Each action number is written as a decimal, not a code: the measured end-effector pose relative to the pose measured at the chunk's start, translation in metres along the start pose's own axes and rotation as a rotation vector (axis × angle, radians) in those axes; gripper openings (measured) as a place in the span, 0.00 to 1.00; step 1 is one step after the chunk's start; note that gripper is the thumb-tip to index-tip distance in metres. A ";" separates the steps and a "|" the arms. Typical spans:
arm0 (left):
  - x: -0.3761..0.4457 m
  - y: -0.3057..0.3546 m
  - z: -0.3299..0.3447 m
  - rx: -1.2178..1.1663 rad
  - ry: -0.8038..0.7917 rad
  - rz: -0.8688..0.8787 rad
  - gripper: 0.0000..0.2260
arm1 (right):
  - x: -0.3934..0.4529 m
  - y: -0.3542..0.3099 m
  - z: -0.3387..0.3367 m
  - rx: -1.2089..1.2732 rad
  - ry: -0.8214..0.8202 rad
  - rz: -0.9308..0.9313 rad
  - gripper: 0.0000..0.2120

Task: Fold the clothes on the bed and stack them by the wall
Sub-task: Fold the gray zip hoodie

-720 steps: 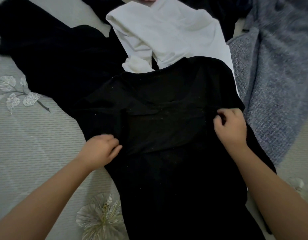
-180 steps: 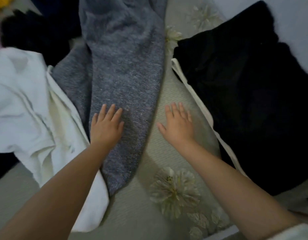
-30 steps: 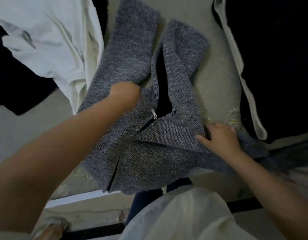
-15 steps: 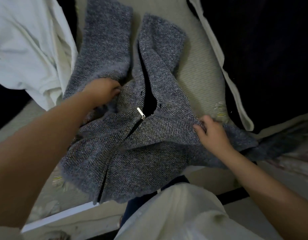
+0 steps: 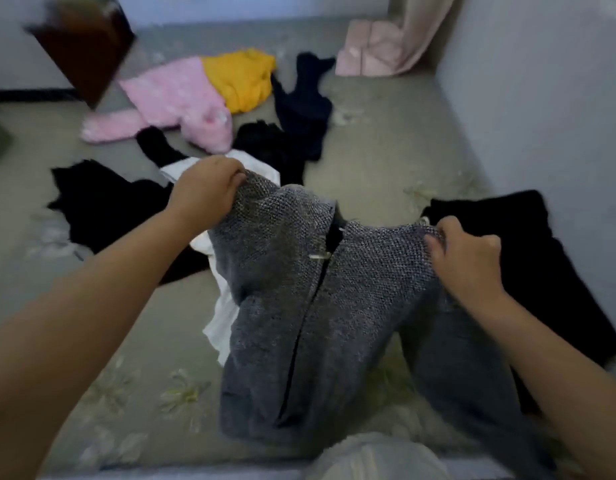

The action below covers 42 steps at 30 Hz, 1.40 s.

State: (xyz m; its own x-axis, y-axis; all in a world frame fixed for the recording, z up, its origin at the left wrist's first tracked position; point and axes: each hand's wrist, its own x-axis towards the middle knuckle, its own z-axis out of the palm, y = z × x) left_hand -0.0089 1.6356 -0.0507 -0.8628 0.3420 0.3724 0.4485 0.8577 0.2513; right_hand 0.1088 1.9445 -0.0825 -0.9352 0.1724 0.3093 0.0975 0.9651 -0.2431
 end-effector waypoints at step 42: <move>-0.208 -0.263 -0.323 0.483 0.257 0.026 0.01 | -0.015 -0.401 -0.090 -0.103 0.121 -0.354 0.14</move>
State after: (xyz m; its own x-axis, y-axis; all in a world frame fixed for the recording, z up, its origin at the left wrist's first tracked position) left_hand 0.1279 1.2149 0.0941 -0.7412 0.3124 0.5941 0.2581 0.9497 -0.1774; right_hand 0.1142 1.5728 0.0931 -0.8708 -0.1588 0.4653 -0.1847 0.9827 -0.0104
